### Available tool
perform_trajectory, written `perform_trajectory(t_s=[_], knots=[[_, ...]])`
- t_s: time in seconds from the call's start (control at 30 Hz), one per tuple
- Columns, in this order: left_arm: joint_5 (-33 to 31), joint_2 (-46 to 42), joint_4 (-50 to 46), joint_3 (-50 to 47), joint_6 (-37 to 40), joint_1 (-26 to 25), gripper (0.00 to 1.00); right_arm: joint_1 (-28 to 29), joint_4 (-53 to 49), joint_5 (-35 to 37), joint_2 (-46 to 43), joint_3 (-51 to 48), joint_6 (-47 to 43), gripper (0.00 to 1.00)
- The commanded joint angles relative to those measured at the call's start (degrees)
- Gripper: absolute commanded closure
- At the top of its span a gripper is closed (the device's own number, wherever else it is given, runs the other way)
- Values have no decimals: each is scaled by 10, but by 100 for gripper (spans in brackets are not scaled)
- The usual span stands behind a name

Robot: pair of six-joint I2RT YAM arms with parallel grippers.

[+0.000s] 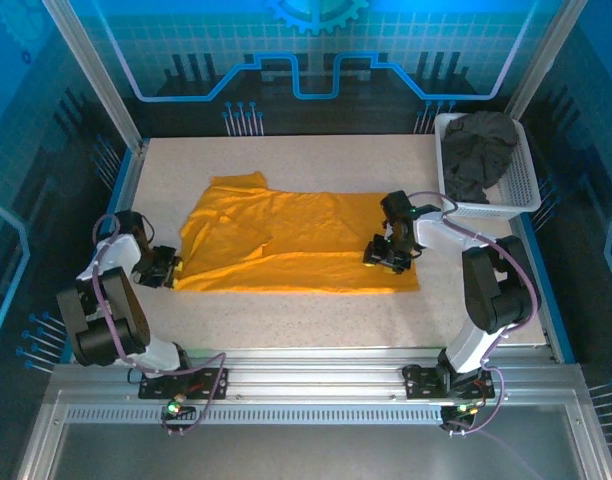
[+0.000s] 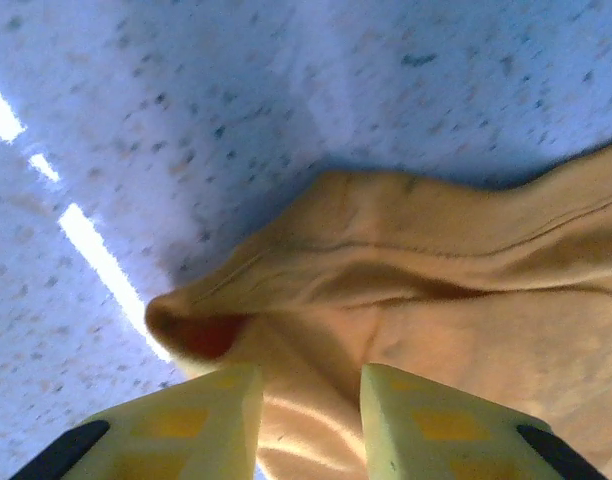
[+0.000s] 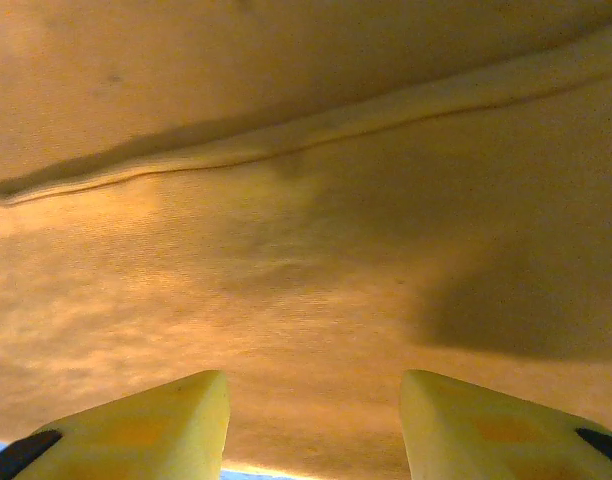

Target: Fold and stack the t-shirts

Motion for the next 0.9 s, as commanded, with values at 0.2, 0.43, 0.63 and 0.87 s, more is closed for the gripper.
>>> perform_trajectory(t_s=[0.2, 0.43, 0.63, 0.87], knots=[[26, 58, 32, -3, 12, 6, 72, -21, -60, 42, 18, 11, -13, 51], [0, 44, 42, -35, -46, 29, 79, -7, -124, 83, 82, 50, -28, 52], [-2, 41, 24, -52, -35, 53, 80, 38, -182, 132, 125, 82, -41, 53], [-3, -17, 9, -106, -21, 102, 80, 73, -202, 141, 112, 44, -35, 52]])
